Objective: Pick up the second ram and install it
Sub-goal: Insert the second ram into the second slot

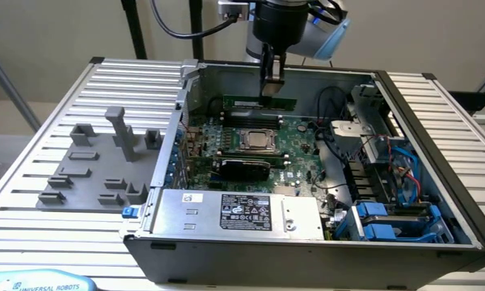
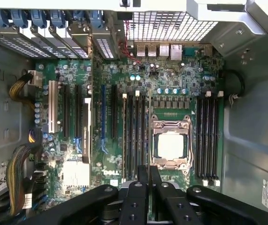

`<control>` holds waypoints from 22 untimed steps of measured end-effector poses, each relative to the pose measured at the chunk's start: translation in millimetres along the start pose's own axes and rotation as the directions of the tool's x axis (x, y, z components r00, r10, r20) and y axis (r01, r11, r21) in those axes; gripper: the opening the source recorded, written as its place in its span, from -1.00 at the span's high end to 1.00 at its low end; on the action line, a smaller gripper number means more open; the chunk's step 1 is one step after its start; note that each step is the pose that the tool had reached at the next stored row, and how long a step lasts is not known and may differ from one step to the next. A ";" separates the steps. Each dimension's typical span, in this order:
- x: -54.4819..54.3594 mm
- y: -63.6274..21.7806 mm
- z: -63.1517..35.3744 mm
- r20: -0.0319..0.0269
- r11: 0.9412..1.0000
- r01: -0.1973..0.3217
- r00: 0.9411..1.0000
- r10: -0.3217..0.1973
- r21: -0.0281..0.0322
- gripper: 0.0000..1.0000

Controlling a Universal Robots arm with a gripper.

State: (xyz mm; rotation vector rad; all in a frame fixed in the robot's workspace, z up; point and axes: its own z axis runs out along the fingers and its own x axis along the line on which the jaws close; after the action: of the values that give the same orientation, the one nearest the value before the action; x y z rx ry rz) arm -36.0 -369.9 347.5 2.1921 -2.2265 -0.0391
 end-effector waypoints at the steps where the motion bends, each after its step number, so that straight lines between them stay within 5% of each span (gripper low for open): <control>1: 0.0 0.0 1.8 0.000 1.000 0.000 1.000 0.000 0.000 0.73; 22: 0.2 -1.2 39.9 0.000 1.000 0.000 1.000 0.000 0.000 0.73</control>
State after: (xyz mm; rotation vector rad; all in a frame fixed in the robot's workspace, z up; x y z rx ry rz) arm -36.0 -369.9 307.6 2.1920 -2.2264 -0.0391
